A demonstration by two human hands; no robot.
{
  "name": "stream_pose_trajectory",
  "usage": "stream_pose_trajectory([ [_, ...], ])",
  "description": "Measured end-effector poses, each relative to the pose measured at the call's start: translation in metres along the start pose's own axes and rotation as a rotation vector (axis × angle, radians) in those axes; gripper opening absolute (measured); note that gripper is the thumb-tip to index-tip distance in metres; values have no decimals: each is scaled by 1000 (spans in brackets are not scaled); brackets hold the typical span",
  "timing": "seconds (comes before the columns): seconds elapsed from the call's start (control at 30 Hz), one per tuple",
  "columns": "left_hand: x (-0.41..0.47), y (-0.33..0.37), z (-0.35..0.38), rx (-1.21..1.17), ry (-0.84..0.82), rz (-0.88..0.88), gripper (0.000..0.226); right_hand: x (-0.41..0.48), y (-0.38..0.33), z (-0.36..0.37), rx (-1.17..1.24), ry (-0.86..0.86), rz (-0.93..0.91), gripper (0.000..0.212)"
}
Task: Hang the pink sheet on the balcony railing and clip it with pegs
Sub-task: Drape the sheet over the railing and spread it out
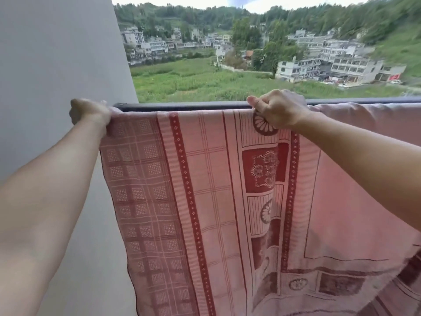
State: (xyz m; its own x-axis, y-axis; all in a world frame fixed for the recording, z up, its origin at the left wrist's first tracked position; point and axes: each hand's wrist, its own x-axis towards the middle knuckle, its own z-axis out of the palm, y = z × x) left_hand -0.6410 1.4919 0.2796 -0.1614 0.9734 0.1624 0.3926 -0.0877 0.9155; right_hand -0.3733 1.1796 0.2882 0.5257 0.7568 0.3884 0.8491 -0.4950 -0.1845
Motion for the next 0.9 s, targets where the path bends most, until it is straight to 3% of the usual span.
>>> stream_pose_trajectory([
  [0.1, -18, 19, 3, 242, 64, 260, 34, -7, 17, -7, 111, 17, -79, 62],
  [0.17, -61, 36, 12, 227, 45, 519, 27, -19, 34, -15, 135, 112, -119, 58],
  [0.3, -191, 47, 53, 81, -298, 936, 17, -51, 90, -33, 39, 313, -45, 53],
  [0.4, -270, 47, 86, 68, -381, 1111, 24, -75, 139, -40, -5, 359, 46, 51],
  [0.5, -302, 49, 118, 142, -327, 1145, 35, -98, 181, -39, -15, 366, 82, 53],
  [0.63, -304, 46, 150, 237, -215, 1135, 54, -109, 220, -40, 53, 492, 99, 32],
  [0.9, -244, -29, 118, 377, -92, 1077, 60, -102, 204, 2, -58, 447, 145, 35],
])
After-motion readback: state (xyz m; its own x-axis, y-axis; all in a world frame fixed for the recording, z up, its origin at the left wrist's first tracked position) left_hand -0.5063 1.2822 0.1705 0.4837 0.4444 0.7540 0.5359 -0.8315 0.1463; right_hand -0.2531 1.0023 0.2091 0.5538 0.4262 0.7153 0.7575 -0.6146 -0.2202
